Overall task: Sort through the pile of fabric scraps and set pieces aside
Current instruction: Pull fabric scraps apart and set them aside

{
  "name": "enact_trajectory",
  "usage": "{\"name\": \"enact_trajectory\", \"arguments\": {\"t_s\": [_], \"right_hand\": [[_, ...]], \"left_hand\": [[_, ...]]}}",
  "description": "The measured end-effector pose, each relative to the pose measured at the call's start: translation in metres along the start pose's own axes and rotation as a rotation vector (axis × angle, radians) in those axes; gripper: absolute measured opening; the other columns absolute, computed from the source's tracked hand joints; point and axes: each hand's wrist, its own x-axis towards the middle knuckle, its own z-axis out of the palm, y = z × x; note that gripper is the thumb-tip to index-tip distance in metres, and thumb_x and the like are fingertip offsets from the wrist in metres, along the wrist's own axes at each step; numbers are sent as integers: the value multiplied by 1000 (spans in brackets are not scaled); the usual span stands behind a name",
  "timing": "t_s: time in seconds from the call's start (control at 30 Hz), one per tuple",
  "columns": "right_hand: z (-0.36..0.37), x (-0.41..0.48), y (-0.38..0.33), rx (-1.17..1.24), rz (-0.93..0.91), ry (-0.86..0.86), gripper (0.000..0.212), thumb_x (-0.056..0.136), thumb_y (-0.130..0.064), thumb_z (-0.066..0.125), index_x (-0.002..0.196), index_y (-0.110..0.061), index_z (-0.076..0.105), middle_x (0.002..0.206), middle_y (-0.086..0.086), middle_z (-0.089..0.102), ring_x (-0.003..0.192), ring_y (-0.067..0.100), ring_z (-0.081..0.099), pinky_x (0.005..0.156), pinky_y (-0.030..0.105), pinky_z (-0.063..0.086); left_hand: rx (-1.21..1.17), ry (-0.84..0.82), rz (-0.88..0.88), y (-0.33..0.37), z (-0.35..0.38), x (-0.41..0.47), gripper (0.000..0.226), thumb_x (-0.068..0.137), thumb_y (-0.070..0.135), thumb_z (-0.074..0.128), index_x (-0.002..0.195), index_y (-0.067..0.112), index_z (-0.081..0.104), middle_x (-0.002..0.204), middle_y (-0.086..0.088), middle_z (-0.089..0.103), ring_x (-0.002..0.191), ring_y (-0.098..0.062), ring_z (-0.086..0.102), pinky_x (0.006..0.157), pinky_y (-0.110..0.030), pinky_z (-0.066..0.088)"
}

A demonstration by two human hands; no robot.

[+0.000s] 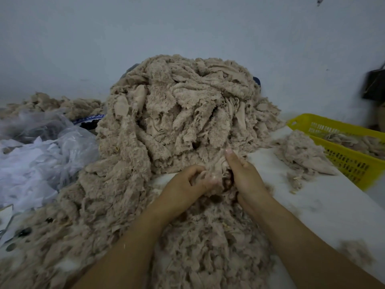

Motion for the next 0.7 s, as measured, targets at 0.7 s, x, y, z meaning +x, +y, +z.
{"name": "enact_trajectory", "arguments": {"t_s": [0.7], "right_hand": [[25,-12,24,-808,-397,-299,40,93,-56,54,110,-20,44,116,-4,46,95,13,50,76,36,48]], "left_hand": [[-398,316,-267,-7,1,4,43,102,14,52,62,11,67,60,-8,66,51,-13,60,49,-21,50]]}}
